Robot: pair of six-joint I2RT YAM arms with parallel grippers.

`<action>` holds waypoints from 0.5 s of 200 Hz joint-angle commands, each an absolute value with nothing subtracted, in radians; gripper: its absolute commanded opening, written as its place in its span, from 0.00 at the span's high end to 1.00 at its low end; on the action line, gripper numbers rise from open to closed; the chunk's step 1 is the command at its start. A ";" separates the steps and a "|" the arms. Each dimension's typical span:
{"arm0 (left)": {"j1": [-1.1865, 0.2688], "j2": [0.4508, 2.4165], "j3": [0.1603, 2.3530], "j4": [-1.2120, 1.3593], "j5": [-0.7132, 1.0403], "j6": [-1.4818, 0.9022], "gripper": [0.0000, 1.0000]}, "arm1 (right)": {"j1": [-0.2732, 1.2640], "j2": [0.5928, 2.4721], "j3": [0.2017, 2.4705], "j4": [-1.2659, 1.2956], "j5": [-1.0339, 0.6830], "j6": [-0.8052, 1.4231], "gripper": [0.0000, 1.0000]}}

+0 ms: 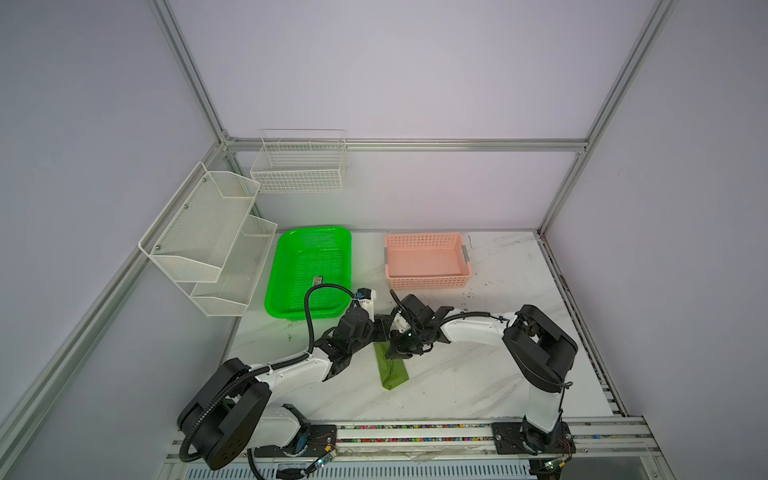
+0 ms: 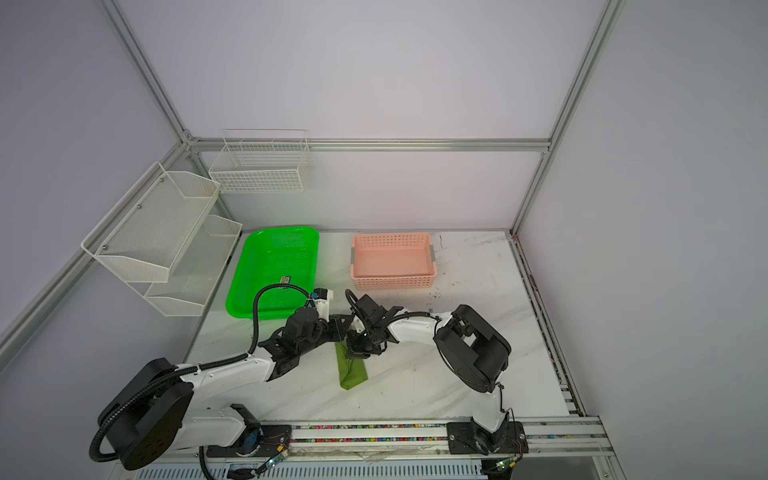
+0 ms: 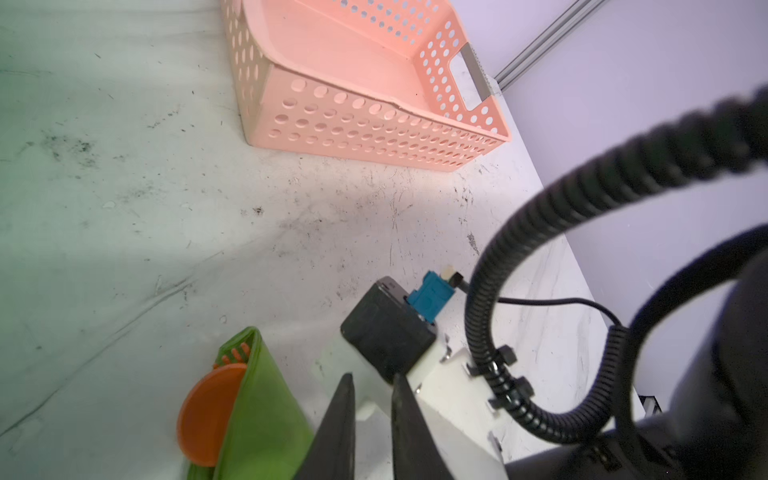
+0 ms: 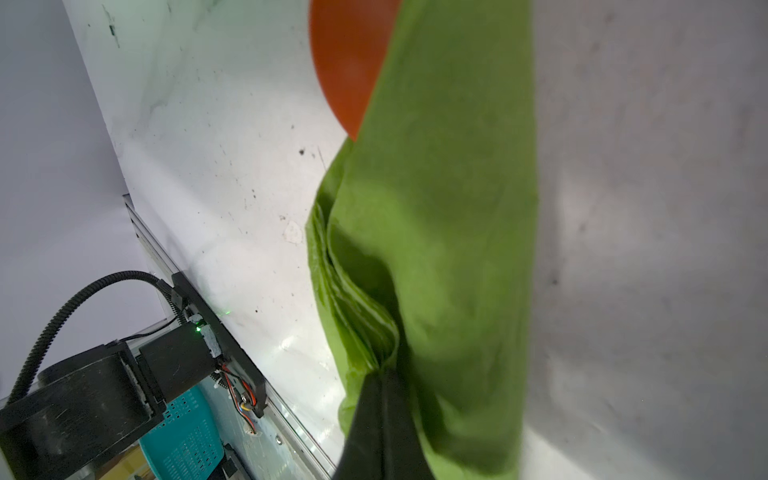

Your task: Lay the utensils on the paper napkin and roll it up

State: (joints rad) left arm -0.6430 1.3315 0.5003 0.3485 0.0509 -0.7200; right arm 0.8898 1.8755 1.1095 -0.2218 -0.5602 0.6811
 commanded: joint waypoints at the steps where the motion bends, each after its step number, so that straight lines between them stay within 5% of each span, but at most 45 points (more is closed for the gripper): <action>1: -0.640 1.373 0.561 0.365 0.134 -0.715 0.84 | 0.899 1.825 1.103 -0.195 -0.566 0.666 1.00; 100: -0.612 1.529 0.510 0.440 0.216 -0.729 0.89 | 0.891 1.836 1.104 -0.192 -0.568 0.673 1.00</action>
State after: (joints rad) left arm -0.6132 1.5063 0.4999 0.3817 0.1505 -0.7219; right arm 0.8867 1.8732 1.0950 -0.2207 -0.5552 0.6899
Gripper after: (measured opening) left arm 0.115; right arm 0.048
